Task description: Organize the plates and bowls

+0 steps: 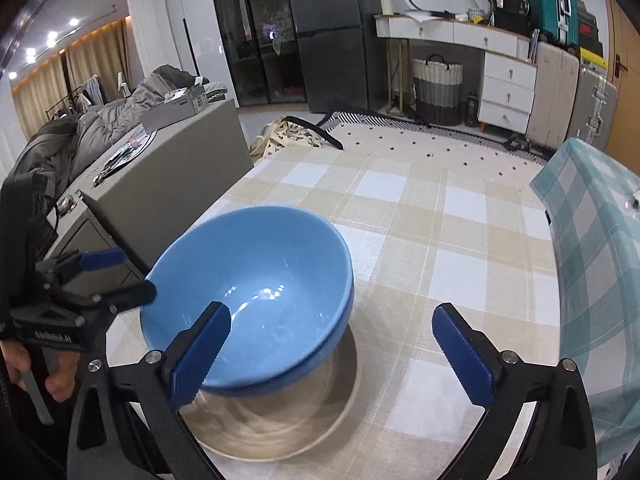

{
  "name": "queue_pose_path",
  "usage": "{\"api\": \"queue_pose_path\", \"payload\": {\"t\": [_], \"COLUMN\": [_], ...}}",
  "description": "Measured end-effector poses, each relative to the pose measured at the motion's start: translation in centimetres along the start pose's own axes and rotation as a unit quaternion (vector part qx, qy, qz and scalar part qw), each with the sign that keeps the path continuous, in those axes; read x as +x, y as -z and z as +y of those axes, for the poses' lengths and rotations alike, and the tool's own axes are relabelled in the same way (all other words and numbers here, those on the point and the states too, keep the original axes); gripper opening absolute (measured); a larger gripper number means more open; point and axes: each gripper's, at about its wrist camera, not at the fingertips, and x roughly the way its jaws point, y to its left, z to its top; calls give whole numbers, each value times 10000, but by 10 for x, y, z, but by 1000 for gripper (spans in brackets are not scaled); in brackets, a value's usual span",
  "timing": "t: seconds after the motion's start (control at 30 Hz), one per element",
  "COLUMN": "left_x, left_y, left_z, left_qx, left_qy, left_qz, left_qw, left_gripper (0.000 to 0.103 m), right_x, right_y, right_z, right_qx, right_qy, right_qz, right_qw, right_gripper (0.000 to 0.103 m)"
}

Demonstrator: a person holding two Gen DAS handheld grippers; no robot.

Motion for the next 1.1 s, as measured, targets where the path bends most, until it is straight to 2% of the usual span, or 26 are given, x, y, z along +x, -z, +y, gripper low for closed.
{"api": "queue_pose_path", "payload": {"t": [0.07, 0.13, 0.27, 0.37, 0.57, 0.8, 1.1], "left_x": [-13, -19, -27, -35, -42, -49, -52], "left_y": [6, 11, 24, 36, 61, 76, 91], "left_z": [-1, 0, -2, -9, -14, -14, -24], "left_qx": [111, 135, 154, 313, 262, 144, 238], "left_qy": [24, 2, 181, 114, 59, 95, 17], "left_qz": [-377, -549, -653, -829, -909, -1006, -1045], "left_qw": [9992, 9984, 9976, 9960, 9955, 9948, 9942], "left_gripper": [103, 103, 103, 103, 103, 103, 103], "right_x": [-7, -15, -28, -37, -54, -76, -80], "right_y": [8, 15, 31, 44, 68, 88, 103], "right_z": [0, 1, 5, 10, 19, 26, 36], "right_qx": [-10, -16, -48, -74, -116, -96, -131], "right_qy": [-48, -95, -250, -265, -304, -354, -412], "right_qz": [-41, -159, -246, -319, -581, -928, -939], "right_qw": [10000, 9998, 9994, 9991, 9978, 9950, 9946], "right_gripper": [102, 102, 102, 102, 102, 102, 102]}}
